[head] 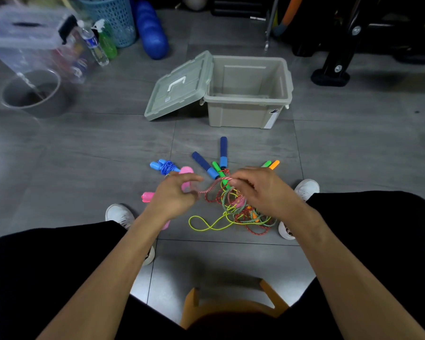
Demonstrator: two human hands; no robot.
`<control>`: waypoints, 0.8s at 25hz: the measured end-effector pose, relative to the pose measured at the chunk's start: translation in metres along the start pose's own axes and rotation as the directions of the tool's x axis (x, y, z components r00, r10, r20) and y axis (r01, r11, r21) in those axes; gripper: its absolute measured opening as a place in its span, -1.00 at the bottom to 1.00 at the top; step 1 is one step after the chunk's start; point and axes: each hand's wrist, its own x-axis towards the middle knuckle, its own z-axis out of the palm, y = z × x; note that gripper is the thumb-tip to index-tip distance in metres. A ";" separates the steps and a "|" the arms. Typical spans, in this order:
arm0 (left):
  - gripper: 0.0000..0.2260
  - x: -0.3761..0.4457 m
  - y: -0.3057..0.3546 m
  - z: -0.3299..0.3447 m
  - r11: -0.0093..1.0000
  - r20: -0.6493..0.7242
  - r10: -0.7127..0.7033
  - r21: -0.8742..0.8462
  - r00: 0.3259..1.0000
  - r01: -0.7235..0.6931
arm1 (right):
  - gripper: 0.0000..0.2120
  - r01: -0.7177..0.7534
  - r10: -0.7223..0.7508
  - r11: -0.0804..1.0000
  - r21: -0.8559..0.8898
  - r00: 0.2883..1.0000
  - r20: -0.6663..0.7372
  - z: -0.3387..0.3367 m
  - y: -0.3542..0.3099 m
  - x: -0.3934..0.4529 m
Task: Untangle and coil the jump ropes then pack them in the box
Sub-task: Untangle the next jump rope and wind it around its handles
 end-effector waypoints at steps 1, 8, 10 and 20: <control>-0.69 -0.005 0.008 0.000 0.994 -0.004 0.105 -0.036 0.994 -0.105 | -0.80 0.015 -0.014 1.000 -0.026 0.999 0.032 0.001 0.001 -0.001; -0.93 -0.011 0.027 0.011 0.897 -0.181 0.441 0.054 0.879 -0.439 | -0.83 -0.037 0.034 0.997 0.066 0.998 0.052 0.000 -0.005 -0.005; -0.85 -0.011 0.033 0.005 0.916 -0.262 0.347 -0.113 0.901 -0.385 | -0.81 -0.142 0.135 0.988 0.060 0.986 0.102 0.004 0.008 -0.006; -0.94 0.005 0.004 -0.004 0.948 -0.197 -0.125 -0.314 0.973 0.058 | -0.83 -0.154 0.153 0.988 -0.024 0.988 -0.023 0.009 0.016 -0.003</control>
